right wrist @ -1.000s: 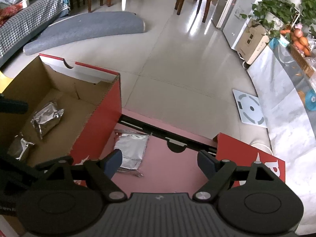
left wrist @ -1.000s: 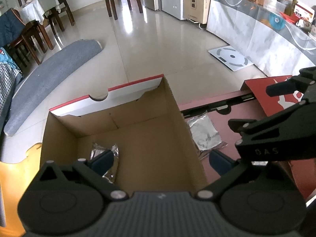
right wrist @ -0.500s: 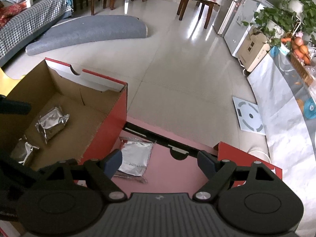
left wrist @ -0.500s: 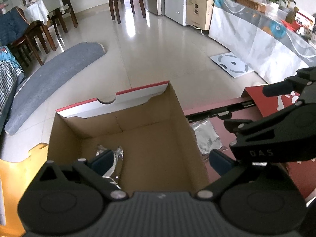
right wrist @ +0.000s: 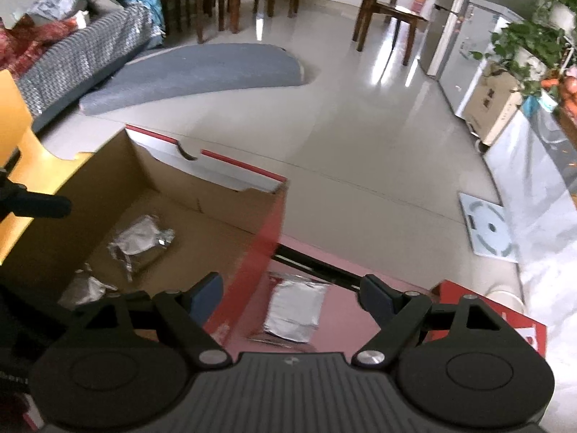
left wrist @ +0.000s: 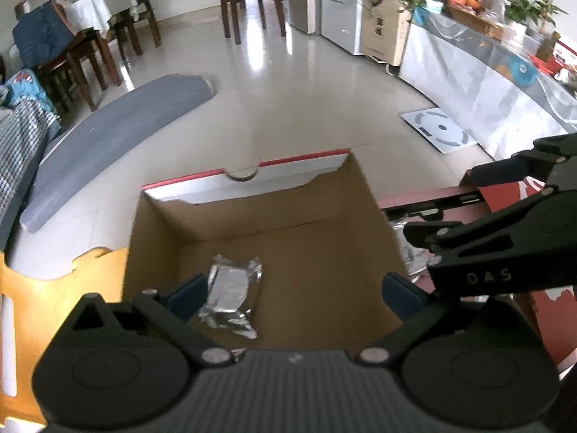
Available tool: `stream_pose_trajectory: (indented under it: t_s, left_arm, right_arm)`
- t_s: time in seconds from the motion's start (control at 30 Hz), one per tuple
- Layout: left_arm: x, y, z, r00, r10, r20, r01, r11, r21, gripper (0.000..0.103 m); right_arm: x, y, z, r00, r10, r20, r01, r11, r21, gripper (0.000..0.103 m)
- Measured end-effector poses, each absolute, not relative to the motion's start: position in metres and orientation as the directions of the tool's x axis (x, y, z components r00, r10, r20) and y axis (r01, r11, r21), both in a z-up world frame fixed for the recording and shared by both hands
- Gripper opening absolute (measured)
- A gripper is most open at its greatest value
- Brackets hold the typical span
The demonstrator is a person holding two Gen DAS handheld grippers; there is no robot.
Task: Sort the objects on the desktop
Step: 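Raise the open right gripper and move it back over the box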
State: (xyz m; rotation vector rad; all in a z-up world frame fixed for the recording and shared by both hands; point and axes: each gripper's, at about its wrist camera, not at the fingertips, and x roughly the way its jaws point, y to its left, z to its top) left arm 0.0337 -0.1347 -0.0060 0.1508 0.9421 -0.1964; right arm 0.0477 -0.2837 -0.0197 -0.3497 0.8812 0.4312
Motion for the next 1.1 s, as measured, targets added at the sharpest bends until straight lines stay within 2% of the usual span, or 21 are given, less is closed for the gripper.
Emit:
stream_pose_trajectory:
  t_s: [0.47,0.8,1.1]
  left_arm:
    - [0.025,-0.083,-0.01,0.556,-0.01,-0.831,0.123,0.99,0.07,0.103]
    - [0.025,-0.06,-0.021,0.506,0.088,-0.858,0.052,0.99,0.132,0.103]
    - [0.033,-0.049,-0.034,0.457,0.15,-0.877,0.025,0.983,0.182,0.103]
  right_arm:
    - [0.037,-0.237,-0.023,0.509,0.344,-0.789,-0.595,0.803,-0.034,0.083]
    - [0.045,-0.212,-0.042,0.406,0.384,-0.83,-0.598,0.798,0.077,0.082]
    - [0.055,-0.187,-0.064,0.345,0.373,-0.861,-0.593,0.798,0.109,0.082]
